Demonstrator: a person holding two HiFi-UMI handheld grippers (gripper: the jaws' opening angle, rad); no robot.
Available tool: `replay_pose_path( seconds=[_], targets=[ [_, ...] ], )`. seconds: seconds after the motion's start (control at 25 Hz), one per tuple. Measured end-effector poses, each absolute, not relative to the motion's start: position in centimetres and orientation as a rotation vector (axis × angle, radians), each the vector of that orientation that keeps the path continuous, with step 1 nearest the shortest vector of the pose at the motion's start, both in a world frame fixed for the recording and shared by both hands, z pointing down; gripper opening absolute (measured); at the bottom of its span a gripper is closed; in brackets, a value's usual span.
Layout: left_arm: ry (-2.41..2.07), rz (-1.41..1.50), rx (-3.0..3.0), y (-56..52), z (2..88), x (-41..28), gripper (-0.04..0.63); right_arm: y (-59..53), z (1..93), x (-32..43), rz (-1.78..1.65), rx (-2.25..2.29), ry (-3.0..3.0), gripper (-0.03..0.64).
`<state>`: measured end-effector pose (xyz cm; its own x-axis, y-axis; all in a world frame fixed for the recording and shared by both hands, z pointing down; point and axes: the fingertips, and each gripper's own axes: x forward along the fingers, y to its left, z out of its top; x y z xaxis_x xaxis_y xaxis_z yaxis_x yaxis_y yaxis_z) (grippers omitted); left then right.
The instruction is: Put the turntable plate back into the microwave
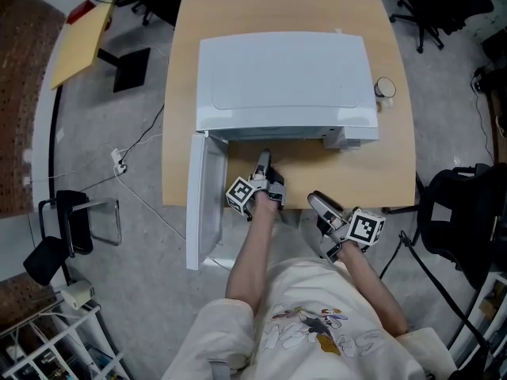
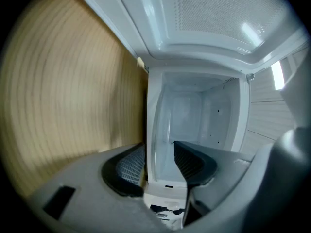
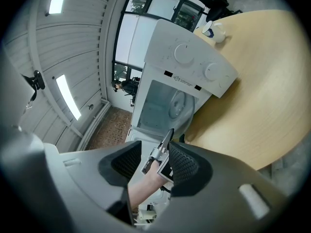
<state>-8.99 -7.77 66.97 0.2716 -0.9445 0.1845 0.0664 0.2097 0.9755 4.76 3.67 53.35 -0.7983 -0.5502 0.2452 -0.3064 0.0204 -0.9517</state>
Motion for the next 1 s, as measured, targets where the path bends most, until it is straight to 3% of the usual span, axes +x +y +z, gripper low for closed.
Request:
replay_pose_path(
  seconds=[0.32,0.44,1.0],
  targets=[
    [-1.033,-0.933,1.147,-7.8,67.4,-9.3,0.123,4.2,54.2,4.5,-1.923,-0.897,2.071,0.181],
    [-1.011,-0.947,1.185,-8.4,67.0,-9.3,0.034,4.3,54.0,4.5,-1.917,-0.885,2.052,0.181],
    [-0.933,-1.069,1.247,-11.4,62.6,-9.1,0.049,3.9,54.4,4.8,-1.923,-0.908,2.041,0.181]
  ],
)
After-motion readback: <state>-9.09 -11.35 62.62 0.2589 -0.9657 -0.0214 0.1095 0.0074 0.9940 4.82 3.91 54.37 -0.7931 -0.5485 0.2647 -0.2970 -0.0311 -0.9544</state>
